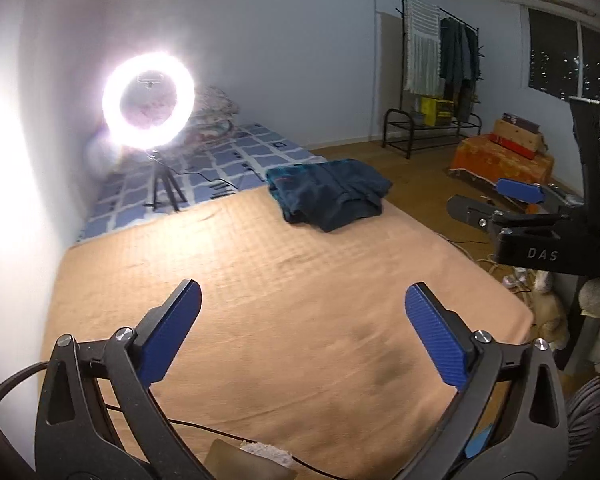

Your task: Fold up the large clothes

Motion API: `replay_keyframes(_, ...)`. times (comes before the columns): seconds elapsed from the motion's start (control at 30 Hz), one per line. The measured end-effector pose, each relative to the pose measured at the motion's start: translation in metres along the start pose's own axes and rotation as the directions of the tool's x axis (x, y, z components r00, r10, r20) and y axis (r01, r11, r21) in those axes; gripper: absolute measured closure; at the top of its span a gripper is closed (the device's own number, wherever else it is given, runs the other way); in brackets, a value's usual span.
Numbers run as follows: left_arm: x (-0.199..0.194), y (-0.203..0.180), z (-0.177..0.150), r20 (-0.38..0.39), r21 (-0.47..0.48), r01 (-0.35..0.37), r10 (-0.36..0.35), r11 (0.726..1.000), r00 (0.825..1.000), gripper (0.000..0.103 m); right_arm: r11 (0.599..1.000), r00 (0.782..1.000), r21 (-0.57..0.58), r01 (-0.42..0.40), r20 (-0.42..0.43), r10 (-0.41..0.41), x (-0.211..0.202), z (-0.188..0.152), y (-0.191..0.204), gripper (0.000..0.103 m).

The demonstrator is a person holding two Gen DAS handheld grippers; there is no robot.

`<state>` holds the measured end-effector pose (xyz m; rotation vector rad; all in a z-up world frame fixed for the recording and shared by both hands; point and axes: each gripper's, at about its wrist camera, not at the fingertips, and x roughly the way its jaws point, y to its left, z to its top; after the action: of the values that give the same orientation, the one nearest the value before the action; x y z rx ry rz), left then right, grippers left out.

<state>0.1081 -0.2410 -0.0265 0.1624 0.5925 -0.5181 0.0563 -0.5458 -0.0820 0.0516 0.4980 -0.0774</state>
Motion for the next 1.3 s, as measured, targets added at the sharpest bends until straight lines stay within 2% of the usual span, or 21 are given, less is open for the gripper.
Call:
replay_keyframes(0.2, 0.001, 0.005, -0.007, -0.001, -0.013, -0.032, 0.032, 0.999, 0.999, 0.000, 0.999, 1.000, -0.034, 0.023, 0.003, -0.023, 0.001, -0.003, 0.008, 0.000)
replay_keyframes(0.4, 0.001, 0.002, -0.018, 0.000, 0.038, -0.106, 0.106, 0.994, 0.994, 0.000, 0.998, 0.999, -0.056, 0.032, -0.018, -0.033, 0.007, -0.010, 0.015, 0.000)
replay_keyframes(0.87, -0.003, 0.004, -0.021, 0.000, 0.040, -0.078, 0.078, 0.996, 0.997, 0.000, 0.994, 0.998, -0.102, 0.047, -0.048, -0.052, 0.016, -0.019, 0.023, 0.000)
replay_keyframes(1.3, -0.002, 0.006, -0.021, -0.001, 0.043, -0.088, 0.088, 0.995, 0.996, 0.000, 0.996, 0.997, -0.076, 0.042, -0.065, -0.047, 0.018, -0.020, 0.015, 0.000)
